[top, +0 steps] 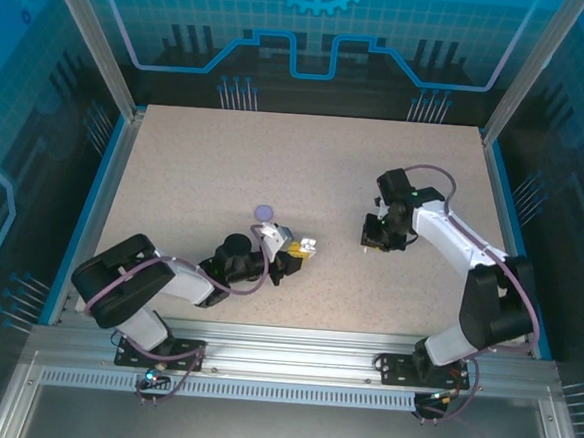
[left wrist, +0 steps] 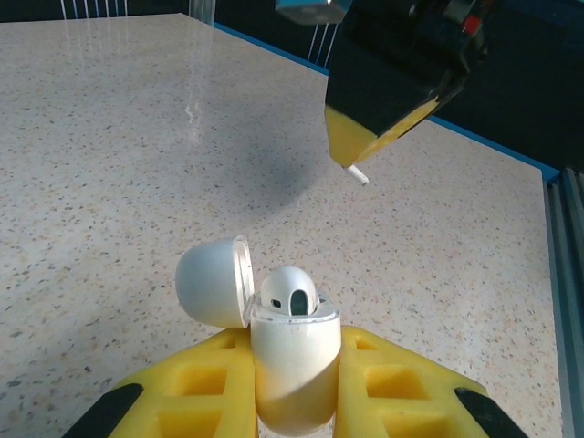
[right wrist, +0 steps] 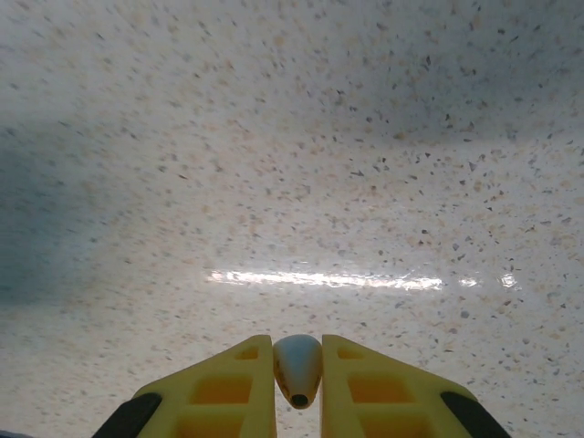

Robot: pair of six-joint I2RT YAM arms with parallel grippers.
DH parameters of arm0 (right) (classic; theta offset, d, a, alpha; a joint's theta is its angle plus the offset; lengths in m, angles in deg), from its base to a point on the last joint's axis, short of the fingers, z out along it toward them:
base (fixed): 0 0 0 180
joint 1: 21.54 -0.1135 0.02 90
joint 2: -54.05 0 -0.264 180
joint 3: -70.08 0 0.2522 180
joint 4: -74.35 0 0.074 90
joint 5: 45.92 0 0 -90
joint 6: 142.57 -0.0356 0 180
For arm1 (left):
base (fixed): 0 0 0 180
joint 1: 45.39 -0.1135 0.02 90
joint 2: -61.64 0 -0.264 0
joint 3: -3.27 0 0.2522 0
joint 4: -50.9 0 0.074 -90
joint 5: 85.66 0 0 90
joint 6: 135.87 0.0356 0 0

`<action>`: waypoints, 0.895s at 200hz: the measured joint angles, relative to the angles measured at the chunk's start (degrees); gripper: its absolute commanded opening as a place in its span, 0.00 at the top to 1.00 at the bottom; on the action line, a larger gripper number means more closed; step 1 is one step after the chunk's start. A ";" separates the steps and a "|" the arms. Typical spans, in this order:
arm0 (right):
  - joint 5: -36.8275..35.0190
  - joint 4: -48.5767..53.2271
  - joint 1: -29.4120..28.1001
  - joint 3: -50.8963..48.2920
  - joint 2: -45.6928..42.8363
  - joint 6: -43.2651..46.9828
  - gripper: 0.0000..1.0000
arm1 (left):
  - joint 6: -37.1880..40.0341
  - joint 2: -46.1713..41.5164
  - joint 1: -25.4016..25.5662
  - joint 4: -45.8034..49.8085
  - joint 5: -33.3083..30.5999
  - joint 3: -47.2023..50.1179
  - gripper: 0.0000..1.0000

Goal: Insert the wireless bluetooth earbuds into the charging case

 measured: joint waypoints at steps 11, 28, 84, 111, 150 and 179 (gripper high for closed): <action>0.33 -0.70 0.00 -0.50 -1.33 -0.66 0.85 | -0.63 1.86 0.20 -1.90 -0.07 -0.70 0.83; 0.87 -1.90 -0.02 -1.29 -2.82 -1.77 0.85 | -1.38 4.85 0.52 -5.05 -0.35 -1.95 0.83; 2.34 -5.90 -0.74 -2.47 -6.56 -5.20 0.85 | -3.30 10.27 1.20 -11.06 -0.79 -4.42 0.83; 2.86 -7.63 -1.73 -2.47 -7.02 -6.45 0.85 | -3.58 11.32 1.29 -11.91 -0.94 -5.73 0.83; 3.69 -10.27 -3.69 -2.43 -7.06 -8.33 0.85 | -3.69 12.72 1.36 -12.35 -0.92 -7.91 0.82; 3.93 -11.89 -4.96 -2.32 -7.10 -9.42 0.85 | -3.69 12.81 1.46 -12.39 -0.94 -8.61 0.82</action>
